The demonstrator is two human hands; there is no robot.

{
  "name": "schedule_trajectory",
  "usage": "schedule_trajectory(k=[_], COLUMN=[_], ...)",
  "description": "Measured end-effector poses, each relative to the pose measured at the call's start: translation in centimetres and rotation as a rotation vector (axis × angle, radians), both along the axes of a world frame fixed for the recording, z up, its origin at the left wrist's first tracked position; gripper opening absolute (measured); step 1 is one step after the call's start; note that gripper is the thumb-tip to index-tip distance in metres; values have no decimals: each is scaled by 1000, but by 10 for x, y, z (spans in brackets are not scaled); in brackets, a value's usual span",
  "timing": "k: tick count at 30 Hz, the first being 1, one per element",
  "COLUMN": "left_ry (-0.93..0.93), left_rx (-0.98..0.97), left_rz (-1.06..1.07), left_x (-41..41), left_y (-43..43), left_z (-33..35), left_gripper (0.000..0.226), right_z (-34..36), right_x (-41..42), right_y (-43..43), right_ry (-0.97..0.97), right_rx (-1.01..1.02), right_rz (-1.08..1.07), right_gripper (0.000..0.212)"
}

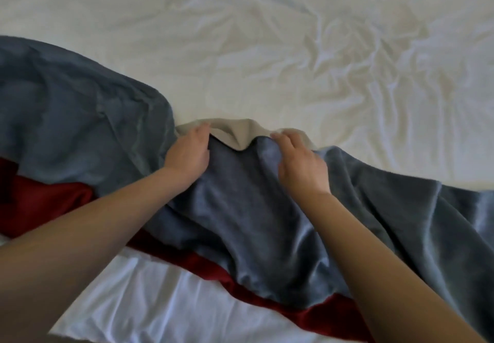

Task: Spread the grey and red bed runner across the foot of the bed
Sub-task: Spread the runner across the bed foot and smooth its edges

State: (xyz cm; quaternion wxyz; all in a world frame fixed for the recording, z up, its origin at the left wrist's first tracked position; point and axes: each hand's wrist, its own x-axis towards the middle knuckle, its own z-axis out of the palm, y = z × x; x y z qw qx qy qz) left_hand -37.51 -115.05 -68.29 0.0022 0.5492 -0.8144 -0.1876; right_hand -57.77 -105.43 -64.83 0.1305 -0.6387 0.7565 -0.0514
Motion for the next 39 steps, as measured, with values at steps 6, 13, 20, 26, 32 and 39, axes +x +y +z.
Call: schedule_trajectory(k=[6,13,20,26,32,39], left_ry=[-104,121,90,35,-2,210], left_rx=[25,-59,70,-78,-47,-100], left_rz=[-12,-171,-294,-261,-271,-523], left_x=[-18,-77,-148,-145,-168,-225], left_y=[-31,-74,-92,-125,-113,-40], left_z=[-15,-5,-8,-23,-16,-8], left_gripper=[27,10,12,9,12,29], right_z=[-13,-5,-24,-40,-56,-51], right_x=[-8,-105,-149,-163,-173,-225], right_y=[-62,-76,-91,-94,-82,7], right_ry=[218,410,277,220,-84,-153], right_rx=[238,308,349,225,243,194], right_rz=[-39,-235,-586,-555,-466,-406], right_gripper=[30,23,23,20,32,36])
